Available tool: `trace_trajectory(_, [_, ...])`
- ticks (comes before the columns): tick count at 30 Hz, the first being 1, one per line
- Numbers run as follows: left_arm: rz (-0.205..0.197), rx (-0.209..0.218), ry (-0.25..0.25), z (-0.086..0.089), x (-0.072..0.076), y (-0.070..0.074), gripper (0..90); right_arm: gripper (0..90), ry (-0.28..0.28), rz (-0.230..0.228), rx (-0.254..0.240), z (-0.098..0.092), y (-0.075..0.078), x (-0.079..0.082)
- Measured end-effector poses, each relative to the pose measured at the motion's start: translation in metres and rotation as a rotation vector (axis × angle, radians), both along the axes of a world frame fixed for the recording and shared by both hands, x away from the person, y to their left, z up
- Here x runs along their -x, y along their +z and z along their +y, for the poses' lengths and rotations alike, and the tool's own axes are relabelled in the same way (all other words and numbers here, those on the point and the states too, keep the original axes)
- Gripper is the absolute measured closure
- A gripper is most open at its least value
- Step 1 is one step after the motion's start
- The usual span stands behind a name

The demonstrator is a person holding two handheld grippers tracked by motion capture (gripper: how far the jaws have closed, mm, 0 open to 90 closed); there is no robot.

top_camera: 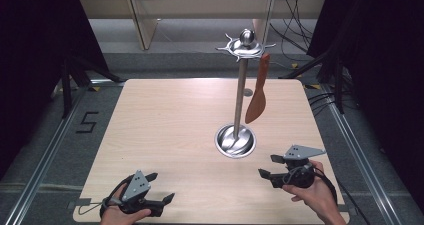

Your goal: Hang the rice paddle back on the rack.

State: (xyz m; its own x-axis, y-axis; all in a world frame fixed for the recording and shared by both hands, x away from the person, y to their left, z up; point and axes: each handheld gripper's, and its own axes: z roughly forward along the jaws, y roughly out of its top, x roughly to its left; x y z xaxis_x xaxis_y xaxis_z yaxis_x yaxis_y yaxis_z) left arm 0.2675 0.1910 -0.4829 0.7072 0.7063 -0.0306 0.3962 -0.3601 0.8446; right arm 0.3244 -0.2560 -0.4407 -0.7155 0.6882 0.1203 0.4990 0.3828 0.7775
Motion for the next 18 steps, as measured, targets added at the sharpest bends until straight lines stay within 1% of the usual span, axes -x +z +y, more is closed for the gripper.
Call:
trace_trajectory(1, [0.0, 0.001, 0.0, 0.0, 0.0, 0.0, 14.9, 31.0, -0.021, 0.009, -0.008, 0.0, -0.002, 0.002])
trace_trajectory(3, [0.0, 0.005, -0.003, 0.0, 0.0, 0.0, 14.9, 30.9, -0.012, 0.023, -0.001, -0.003, -0.004, 0.004])
trace_trajectory(4, [-0.001, 0.005, 0.0, 0.0, 0.0, 0.0, 14.9, 30.8, -0.02, 0.018, 0.001, -0.004, -0.004, 0.005])
trace_trajectory(5, [-0.001, 0.005, -0.004, 0.0, 0.0, -0.001, 14.9, 30.8, -0.027, 0.04, 0.001, -0.006, -0.005, 0.007])
trace_trajectory(6, [0.001, 0.004, -0.004, 0.0, 0.0, -0.001, 14.9, 30.7, -0.007, 0.011, 0.009, -0.008, -0.006, 0.005])
trace_trajectory(7, [0.004, 0.007, -0.002, 0.0, 0.001, -0.001, 14.9, 30.7, -0.032, 0.02, 0.005, -0.009, -0.006, 0.008])
trace_trajectory(8, [0.003, 0.007, -0.002, 0.0, 0.001, -0.001, 14.9, 30.7, -0.027, 0.021, 0.001, -0.011, -0.007, 0.008])
trace_trajectory(9, [0.003, 0.006, -0.002, 0.0, 0.001, -0.001, 14.9, 30.6, -0.042, 0.031, -0.008, -0.011, -0.007, 0.011])
trace_trajectory(10, [0.003, 0.007, -0.002, 0.0, 0.001, -0.001, 14.9, 30.6, -0.034, 0.019, 0.004, -0.013, -0.008, 0.01])
trace_trajectory(11, [0.003, 0.007, -0.002, 0.0, 0.001, -0.001, 14.9, 30.6, -0.049, 0.022, -0.001, -0.014, -0.007, 0.012])
trace_trajectory(12, [0.004, 0.007, -0.001, 0.0, 0.001, -0.001, 14.9, 30.6, -0.046, 0.026, 0.0, -0.015, -0.007, 0.013])
trace_trajectory(13, [0.009, 0.004, -0.006, 0.0, 0.0, -0.001, 14.9, 30.6, -0.04, -0.011, 0.015, -0.018, -0.008, 0.012])
trace_trajectory(14, [0.008, 0.004, -0.006, 0.0, 0.0, -0.001, 14.9, 30.5, -0.05, 0.018, 0.004, -0.017, -0.008, 0.015])
trace_trajectory(15, [0.008, 0.004, -0.006, 0.0, 0.0, -0.001, 14.9, 30.4, -0.056, 0.031, 0.001, -0.018, -0.008, 0.017])
trace_trajectory(16, [0.002, 0.0, -0.002, 0.0, 0.0, -0.001, 14.9, 30.4, -0.054, 0.014, -0.002, -0.019, -0.01, 0.017])
trace_trajectory(17, [0.002, -0.004, -0.003, 0.0, 0.0, -0.001, 14.9, 30.3, -0.04, 0.003, 0.017, -0.021, -0.01, 0.017])
trace_trajectory(18, [0.003, -0.003, -0.002, 0.0, 0.0, -0.001, 14.9, 30.3, -0.047, 0.028, 0.004, -0.02, -0.011, 0.019])
